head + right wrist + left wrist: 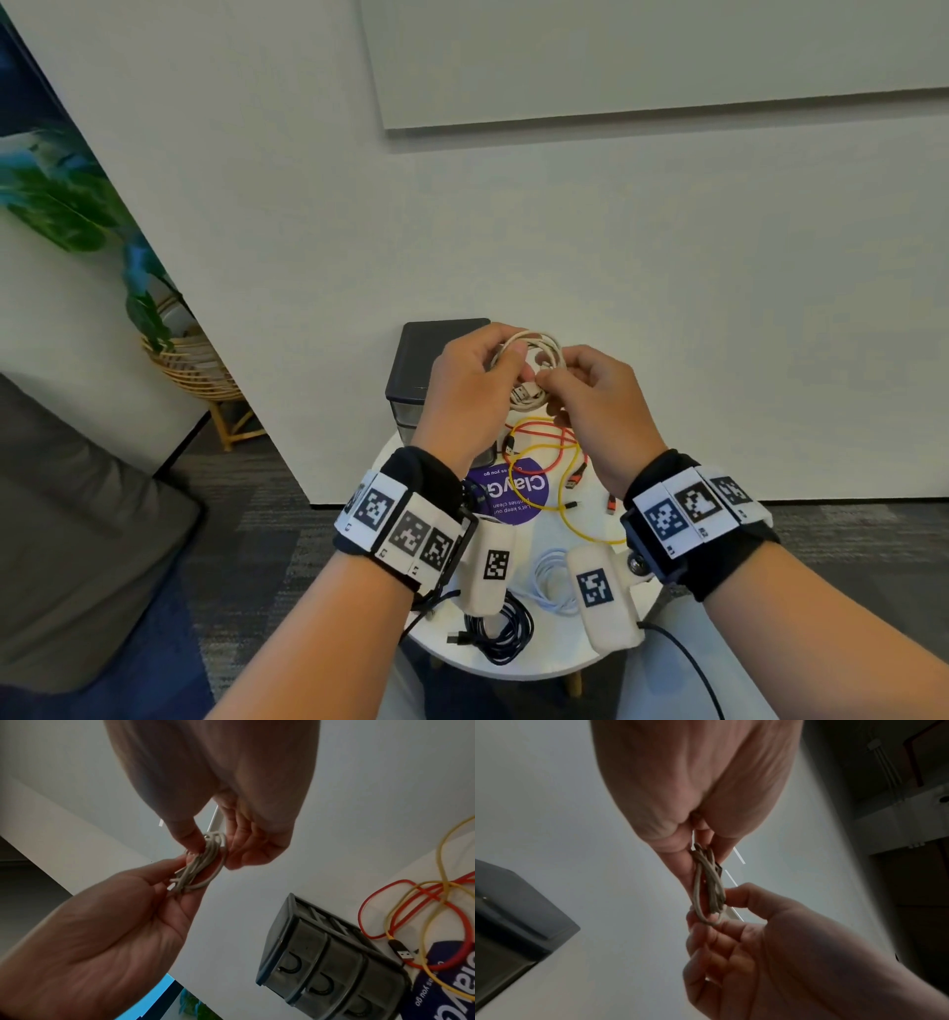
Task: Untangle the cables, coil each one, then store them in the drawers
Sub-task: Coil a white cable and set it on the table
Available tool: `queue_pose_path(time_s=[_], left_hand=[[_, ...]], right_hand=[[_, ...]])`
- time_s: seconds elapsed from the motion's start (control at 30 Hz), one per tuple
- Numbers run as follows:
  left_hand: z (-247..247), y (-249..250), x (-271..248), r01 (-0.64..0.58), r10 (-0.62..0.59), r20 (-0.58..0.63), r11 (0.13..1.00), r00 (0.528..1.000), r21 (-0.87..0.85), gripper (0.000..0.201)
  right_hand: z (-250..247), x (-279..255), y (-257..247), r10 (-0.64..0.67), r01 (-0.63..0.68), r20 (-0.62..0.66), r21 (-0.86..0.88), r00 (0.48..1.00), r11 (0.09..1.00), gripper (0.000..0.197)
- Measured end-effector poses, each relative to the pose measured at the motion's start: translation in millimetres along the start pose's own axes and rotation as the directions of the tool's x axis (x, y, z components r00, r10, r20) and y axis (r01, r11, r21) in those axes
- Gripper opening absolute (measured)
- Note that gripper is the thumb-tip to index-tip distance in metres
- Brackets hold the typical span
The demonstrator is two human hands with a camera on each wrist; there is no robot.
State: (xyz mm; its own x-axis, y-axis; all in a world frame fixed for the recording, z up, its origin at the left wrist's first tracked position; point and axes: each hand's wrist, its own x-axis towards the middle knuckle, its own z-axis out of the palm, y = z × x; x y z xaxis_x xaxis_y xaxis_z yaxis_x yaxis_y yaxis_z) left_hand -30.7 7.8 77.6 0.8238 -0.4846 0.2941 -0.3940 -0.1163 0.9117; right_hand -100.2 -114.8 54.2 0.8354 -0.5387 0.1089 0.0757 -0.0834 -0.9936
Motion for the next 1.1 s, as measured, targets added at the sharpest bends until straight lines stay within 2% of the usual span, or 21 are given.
queue_pose_path(time_s=[0.13, 0.23, 0.37, 0.5, 0.73, 0.97, 1.1], left_hand=[[3.2, -1.1, -3.5, -0.078, 0.075, 0.029, 0.992, 0.997, 0.096, 0.020], [-0.5, -2.0, -2.5, -0.074, 0.069, 0.060, 0.994, 0.996, 0.081, 0.019], [-7.1, -5.9, -2.3, -0.002, 0.008, 0.070, 0.996, 0.998, -0.088, 0.021], [-11.0, -9.8, -1.8, 0.088, -0.068, 0.097, 0.972, 0.993, -0.219, 0.023], [-18.4, -15.2, -7.1, 0.220, -0.158, 0.198, 0.912, 0.967, -0.346, 0.026], [-20.6, -21.6, -8.4, 0.324, -0.212, 0.256, 0.760, 0.943, -0.563, 0.038], [-21.1, -24.7, -8.9, 0.344, -0.188, 0.303, 0.699, 0.934, -0.627, 0.056]], right_hand=[[-0.9, 4.5, 3.5, -0.047, 0.047, 0.000, -0.065, 0.999, 0.997, 0.013], [-3.9, 4.4, 2.3, -0.018, 0.018, 0.057, -0.001, 0.998, 1.000, 0.017], [-9.6, 6.6, 3.7, 0.042, -0.068, 0.156, 0.166, 0.987, 0.984, 0.006], [-13.6, 9.3, 6.3, 0.111, -0.175, 0.247, 0.259, 0.963, 0.950, 0.021], [-21.3, 6.1, 7.8, 0.159, -0.313, 0.386, 0.376, 0.908, 0.872, 0.024], [-21.2, 7.4, 5.5, 0.140, -0.265, 0.365, 0.321, 0.920, 0.909, 0.016], [-22.9, 9.5, 3.9, 0.138, -0.257, 0.348, 0.326, 0.927, 0.910, 0.017]])
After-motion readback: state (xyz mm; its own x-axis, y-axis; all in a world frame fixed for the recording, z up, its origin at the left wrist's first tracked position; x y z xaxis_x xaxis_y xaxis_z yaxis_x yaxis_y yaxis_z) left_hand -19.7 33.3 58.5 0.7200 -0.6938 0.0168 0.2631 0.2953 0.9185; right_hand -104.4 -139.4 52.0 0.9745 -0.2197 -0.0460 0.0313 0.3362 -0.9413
